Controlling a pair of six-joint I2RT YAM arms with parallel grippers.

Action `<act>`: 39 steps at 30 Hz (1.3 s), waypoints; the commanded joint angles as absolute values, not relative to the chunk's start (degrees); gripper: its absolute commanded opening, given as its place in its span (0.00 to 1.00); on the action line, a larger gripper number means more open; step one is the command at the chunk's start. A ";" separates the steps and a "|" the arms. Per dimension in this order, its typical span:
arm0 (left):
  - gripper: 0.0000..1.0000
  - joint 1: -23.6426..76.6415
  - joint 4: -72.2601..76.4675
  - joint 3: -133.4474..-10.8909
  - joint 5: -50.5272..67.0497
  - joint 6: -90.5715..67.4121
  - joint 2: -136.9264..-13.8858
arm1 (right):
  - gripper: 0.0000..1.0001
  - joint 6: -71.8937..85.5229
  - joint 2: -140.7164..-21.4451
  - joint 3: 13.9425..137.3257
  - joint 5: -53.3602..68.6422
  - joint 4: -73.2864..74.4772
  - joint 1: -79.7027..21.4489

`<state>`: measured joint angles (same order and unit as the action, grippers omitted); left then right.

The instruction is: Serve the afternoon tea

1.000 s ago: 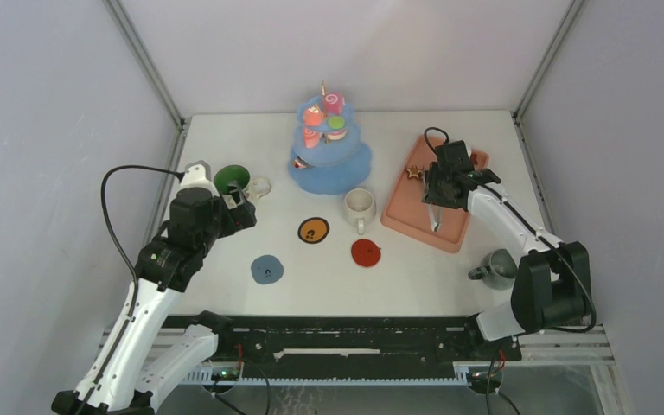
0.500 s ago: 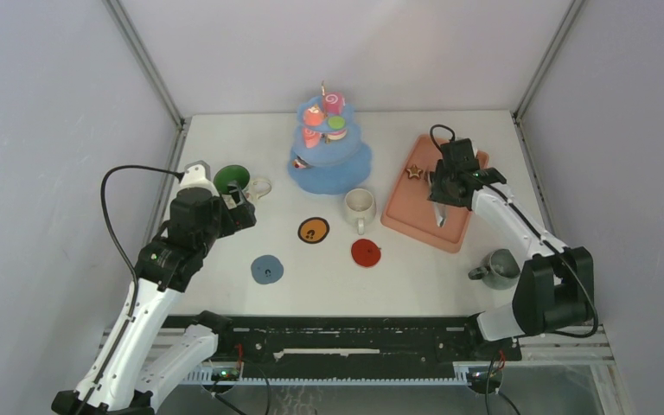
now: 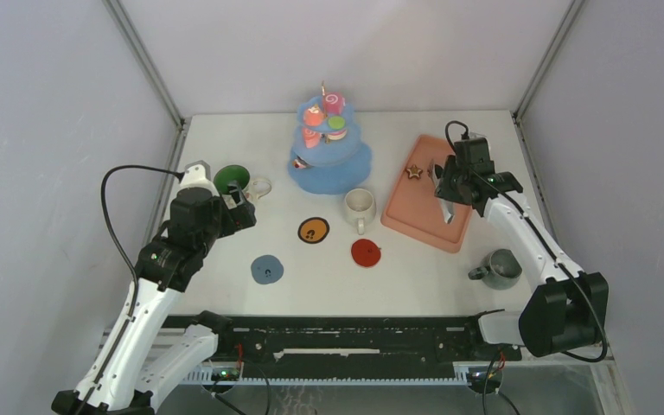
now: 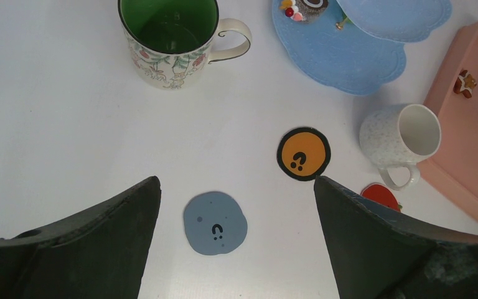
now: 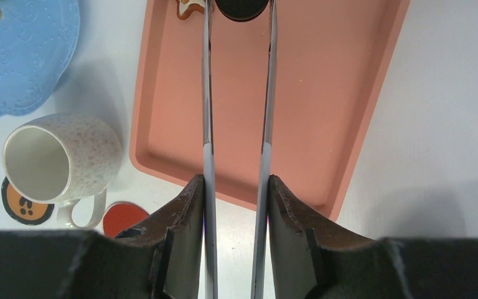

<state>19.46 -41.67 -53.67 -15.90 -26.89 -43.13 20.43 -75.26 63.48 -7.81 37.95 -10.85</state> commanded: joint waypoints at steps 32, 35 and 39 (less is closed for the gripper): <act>0.97 19.06 -43.49 -54.89 -18.93 -25.84 -40.05 | 0.36 20.92 -94.15 84.69 -2.18 32.43 -31.82; 0.97 19.05 -43.46 -54.78 -19.07 -25.93 -39.85 | 0.36 20.95 -96.41 85.90 -2.43 32.35 -33.68; 0.97 19.02 -43.50 -54.83 -18.90 -26.14 -40.02 | 0.37 21.09 -99.14 87.60 -2.25 32.08 -35.61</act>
